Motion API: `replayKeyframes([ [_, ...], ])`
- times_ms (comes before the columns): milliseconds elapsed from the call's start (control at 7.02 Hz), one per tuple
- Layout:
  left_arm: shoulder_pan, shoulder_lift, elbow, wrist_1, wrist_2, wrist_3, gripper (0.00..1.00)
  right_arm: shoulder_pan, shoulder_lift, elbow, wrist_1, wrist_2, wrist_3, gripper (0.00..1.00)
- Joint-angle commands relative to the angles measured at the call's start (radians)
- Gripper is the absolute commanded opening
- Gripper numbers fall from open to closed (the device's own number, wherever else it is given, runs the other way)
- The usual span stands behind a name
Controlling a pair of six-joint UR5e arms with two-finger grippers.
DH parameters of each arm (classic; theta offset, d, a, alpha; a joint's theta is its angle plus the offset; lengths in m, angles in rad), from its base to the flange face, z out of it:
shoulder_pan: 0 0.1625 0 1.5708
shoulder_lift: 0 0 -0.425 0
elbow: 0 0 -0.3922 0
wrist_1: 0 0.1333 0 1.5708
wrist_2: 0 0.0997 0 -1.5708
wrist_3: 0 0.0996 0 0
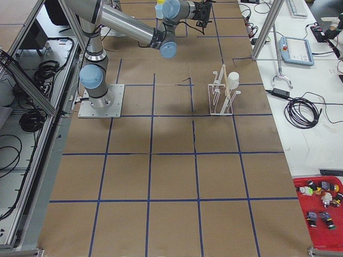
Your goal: Transfer IKEA cup to right arm and place on rack
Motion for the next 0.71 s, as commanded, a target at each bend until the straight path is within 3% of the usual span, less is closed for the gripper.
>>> replayKeyframes([
  [0, 0.005, 0.005, -0.018, -0.006, 0.003, 0.006, 1.0, 0.041, 0.002, 0.003, 0.001, -0.005, 0.155, 1.0],
  [142, 0.064, 0.024, -0.047, -0.042, 0.005, 0.015, 1.0, 0.049, 0.003, 0.005, 0.001, -0.007, 0.162, 1.0],
  [570, 0.381, 0.123, -0.239, -0.026, -0.001, 0.355, 0.99, 0.049, 0.002, 0.031, -0.002, -0.007, 0.163, 1.0],
])
